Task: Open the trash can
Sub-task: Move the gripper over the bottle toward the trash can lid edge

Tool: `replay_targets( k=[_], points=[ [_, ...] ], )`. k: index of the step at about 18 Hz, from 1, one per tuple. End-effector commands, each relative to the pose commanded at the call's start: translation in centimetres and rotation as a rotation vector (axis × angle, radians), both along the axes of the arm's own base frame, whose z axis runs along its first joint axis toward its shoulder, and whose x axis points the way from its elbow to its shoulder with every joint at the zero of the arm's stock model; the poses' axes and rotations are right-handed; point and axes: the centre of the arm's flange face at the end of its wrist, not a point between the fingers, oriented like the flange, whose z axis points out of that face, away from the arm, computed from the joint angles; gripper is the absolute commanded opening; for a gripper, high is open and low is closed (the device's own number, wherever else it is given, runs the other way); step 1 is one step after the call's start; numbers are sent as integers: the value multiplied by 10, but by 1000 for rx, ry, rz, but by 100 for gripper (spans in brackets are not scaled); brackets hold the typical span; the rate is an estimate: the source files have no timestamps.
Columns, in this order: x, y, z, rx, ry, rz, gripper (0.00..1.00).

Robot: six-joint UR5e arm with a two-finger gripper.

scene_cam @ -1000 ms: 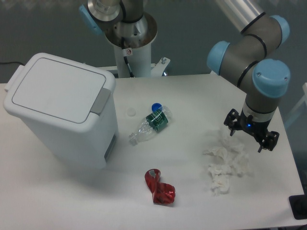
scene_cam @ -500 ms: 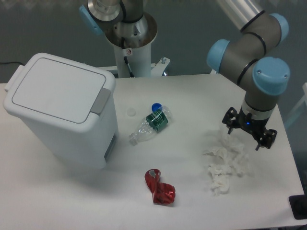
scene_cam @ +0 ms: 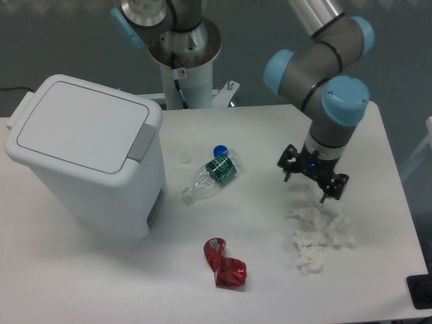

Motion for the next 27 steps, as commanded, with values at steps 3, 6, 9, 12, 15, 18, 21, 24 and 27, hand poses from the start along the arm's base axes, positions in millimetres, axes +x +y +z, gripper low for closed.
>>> replay_targets(
  k=[3, 6, 9, 12, 15, 18, 21, 24, 27],
  points=[
    [0, -2, 4, 3, 1, 18, 100],
    [4, 3, 5, 7, 1, 16, 100],
    [5, 12, 18, 35, 3, 58, 100],
    [14, 28, 43, 111, -9, 120, 100],
    [29, 43, 57, 129, -8, 141, 100],
    [47, 53, 78, 161, -22, 165, 93],
    [63, 58, 108, 257, -58, 210, 74],
    [78, 61, 137, 335, -87, 248, 40],
    [98, 67, 155, 367, -98, 258, 7]
  ],
)
